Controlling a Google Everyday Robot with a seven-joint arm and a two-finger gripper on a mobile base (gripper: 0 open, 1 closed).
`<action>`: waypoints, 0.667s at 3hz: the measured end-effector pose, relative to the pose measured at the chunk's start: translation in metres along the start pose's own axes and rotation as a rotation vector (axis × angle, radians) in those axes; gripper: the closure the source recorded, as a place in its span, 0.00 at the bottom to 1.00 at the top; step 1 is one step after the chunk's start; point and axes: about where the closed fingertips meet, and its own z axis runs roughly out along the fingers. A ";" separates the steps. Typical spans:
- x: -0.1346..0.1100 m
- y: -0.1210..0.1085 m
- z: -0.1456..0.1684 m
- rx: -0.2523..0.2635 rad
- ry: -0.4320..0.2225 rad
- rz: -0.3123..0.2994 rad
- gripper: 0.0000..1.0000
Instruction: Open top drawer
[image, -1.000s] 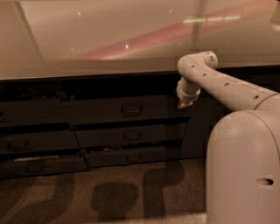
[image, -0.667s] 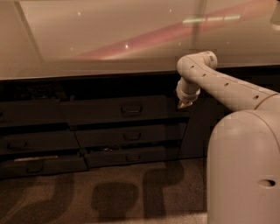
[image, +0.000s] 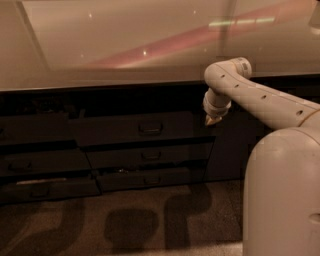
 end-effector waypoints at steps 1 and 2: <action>0.000 0.000 -0.002 0.000 0.000 0.000 1.00; -0.001 0.014 0.001 -0.001 0.006 -0.009 1.00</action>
Offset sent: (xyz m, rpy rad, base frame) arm -0.3051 -0.0399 -0.1771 -0.2156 -0.0119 0.1757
